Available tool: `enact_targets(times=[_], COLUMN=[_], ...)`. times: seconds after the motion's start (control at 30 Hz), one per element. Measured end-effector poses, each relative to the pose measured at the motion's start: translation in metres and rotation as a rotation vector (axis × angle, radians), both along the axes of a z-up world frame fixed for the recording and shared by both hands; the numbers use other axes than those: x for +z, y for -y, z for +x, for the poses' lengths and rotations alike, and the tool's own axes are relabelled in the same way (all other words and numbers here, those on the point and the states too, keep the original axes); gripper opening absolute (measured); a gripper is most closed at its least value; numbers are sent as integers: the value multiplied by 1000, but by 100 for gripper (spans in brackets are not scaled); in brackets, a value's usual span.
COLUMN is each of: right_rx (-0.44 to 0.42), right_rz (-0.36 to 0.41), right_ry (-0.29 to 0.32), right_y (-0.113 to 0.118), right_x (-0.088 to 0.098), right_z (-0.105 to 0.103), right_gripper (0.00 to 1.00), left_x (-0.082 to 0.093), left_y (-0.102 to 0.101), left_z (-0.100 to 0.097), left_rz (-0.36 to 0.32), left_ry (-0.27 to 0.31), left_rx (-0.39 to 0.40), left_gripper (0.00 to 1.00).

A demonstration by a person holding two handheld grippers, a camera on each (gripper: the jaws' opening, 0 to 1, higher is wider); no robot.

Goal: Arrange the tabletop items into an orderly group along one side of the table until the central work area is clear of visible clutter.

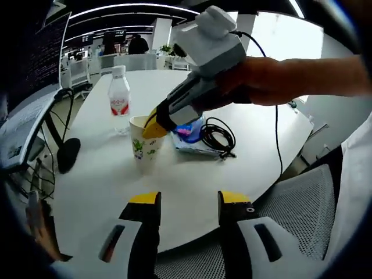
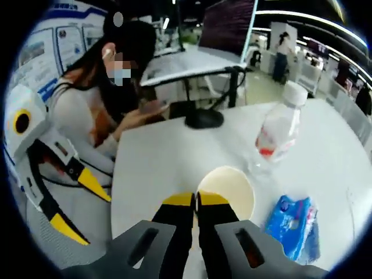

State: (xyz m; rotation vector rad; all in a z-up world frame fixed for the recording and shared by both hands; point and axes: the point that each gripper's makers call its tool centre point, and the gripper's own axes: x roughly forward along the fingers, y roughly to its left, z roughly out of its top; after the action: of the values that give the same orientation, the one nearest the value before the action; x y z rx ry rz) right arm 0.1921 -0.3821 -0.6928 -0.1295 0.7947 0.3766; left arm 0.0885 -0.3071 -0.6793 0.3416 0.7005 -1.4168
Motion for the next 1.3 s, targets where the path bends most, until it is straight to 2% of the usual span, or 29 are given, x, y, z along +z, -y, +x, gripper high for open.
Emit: enact_targets(times=[0.07,0.2,0.27,0.6,0.7,0.8,1.0,1.1,1.23,1.3], right_rx=[7,52,53,68,65,66,66,8,-31,-70], right_rz=[-9,-112,-124,-162,-120,-131,-105,-19,7,40], right_ry=[2,4,3,-13,-1,3,27,60,65,94], right_y=[0,6,6,11,8,10,11,14,24,28], right_x=[0,-4,-8,-17,-14,-13,-4,6,14,23], right_z=[8,25,32,36,35,33,25,17,3,-3], right_gripper=[0,0,0,0,4,5,7,9,8,8], left_x=[0,2,2,2,2,2,3,3,1,0], left_y=[-2,-6,-7,-8,-6,-4,1,1,2,3], left_z=[0,2,3,3,2,-1,-6,-8,-11,-13], left_rz=[-1,-4,-5,-6,-6,-4,-4,-6,-4,-1], left_ry=[0,3,5,1,1,3,6,5,0,1], left_rx=[0,-1,6,16,9,-4,-21,-24,-28,-34], left_gripper=[38,38,38,38,38,38,38,38,38,38])
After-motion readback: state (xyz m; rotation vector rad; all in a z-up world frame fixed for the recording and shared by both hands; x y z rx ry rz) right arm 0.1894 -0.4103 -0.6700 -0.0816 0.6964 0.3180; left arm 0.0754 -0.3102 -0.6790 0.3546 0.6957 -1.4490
